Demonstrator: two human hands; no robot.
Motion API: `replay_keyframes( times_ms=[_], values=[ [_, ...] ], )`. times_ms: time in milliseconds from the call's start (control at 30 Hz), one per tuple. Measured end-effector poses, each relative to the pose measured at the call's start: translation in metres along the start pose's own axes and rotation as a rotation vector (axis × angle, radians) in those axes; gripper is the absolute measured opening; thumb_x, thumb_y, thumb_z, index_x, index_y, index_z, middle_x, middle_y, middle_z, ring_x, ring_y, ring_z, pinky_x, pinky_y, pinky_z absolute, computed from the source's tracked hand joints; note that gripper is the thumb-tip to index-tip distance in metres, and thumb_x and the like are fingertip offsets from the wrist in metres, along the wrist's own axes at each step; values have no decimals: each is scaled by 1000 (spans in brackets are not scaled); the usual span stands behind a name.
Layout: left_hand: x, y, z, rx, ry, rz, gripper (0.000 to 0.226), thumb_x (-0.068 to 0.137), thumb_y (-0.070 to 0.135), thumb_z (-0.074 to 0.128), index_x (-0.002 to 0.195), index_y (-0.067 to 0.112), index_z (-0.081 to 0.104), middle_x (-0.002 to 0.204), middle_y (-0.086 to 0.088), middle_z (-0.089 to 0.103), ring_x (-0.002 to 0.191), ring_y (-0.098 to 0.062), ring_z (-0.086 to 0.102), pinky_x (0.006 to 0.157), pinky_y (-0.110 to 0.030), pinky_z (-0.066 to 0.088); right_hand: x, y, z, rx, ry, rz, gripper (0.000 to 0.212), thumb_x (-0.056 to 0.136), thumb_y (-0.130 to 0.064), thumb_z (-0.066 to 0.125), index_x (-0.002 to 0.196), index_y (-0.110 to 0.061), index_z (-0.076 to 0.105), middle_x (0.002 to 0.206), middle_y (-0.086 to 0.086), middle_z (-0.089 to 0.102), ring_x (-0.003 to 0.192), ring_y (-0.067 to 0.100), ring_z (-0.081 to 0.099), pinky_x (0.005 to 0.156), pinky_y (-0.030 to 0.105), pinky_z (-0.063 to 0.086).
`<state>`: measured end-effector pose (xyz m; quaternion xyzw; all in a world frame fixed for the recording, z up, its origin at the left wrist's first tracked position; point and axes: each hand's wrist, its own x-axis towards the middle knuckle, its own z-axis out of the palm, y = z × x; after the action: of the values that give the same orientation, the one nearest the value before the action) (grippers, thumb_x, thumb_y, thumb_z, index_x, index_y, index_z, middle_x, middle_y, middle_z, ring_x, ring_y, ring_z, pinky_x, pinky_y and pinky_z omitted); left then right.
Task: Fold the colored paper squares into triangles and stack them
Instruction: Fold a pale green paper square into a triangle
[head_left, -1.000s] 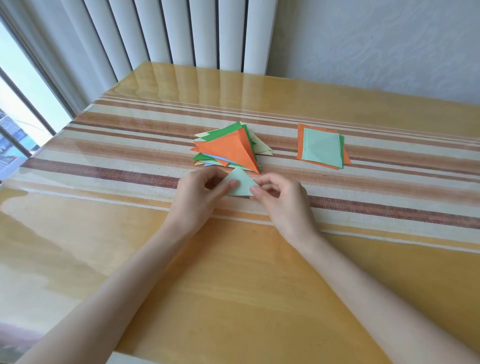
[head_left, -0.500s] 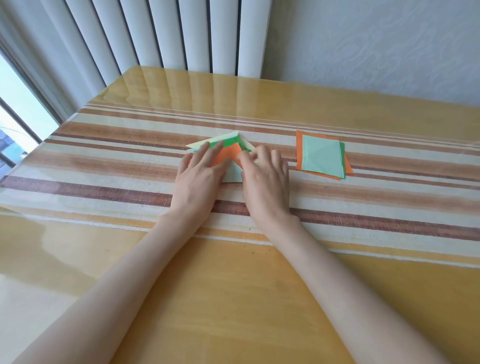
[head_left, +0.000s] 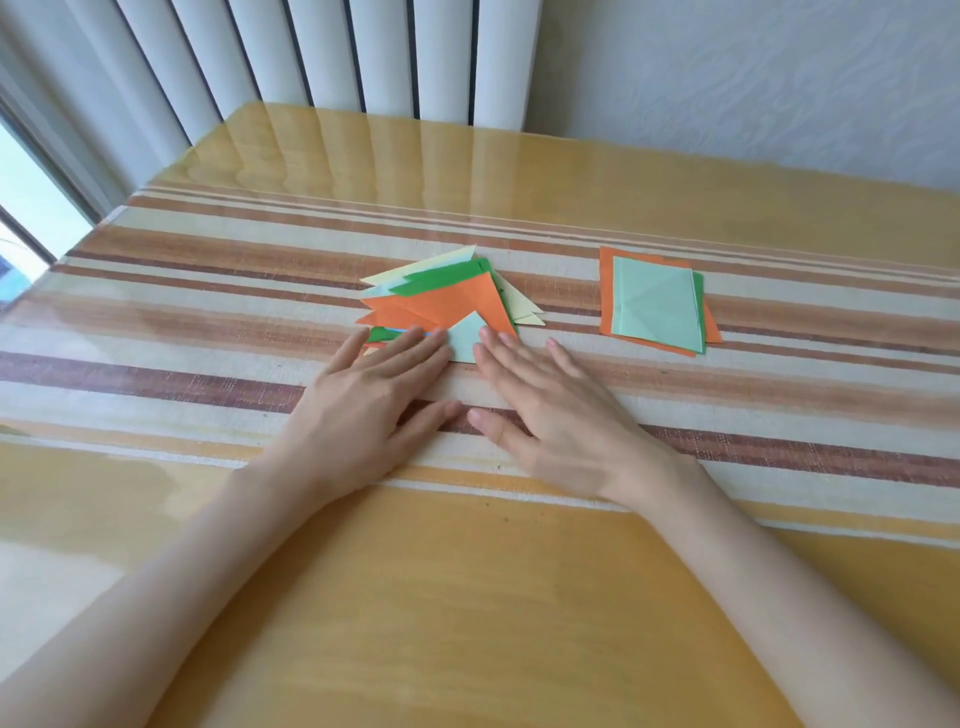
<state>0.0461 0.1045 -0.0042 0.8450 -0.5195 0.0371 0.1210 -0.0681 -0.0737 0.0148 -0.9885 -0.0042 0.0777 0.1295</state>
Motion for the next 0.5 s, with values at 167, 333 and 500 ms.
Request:
replay_keyframes(
  times_ms=[167,333,500],
  values=[
    [-5,3,2,-65,-109,-113,79,84,70,4,152,31,15,154,21,2,144,0,-6,115,-26,-10,1,2,4,-42,10,9,69,95,-58,11,152,-23,-7,157,-11,-17,142,-2,-18,115,29,-18],
    [-4,4,0,-49,-209,-133,100,67,84,-17,152,36,5,151,27,-10,141,0,-18,116,-35,-11,2,-4,5,-55,-15,52,69,99,-56,16,153,-21,-8,157,-11,-19,142,1,-19,117,34,-15],
    [7,15,-14,-143,61,-175,77,82,62,17,133,20,57,149,5,41,142,-24,28,113,-40,14,-17,8,-20,799,378,119,45,104,-22,36,148,-23,30,150,-22,19,140,-9,6,112,9,5]
  ],
)
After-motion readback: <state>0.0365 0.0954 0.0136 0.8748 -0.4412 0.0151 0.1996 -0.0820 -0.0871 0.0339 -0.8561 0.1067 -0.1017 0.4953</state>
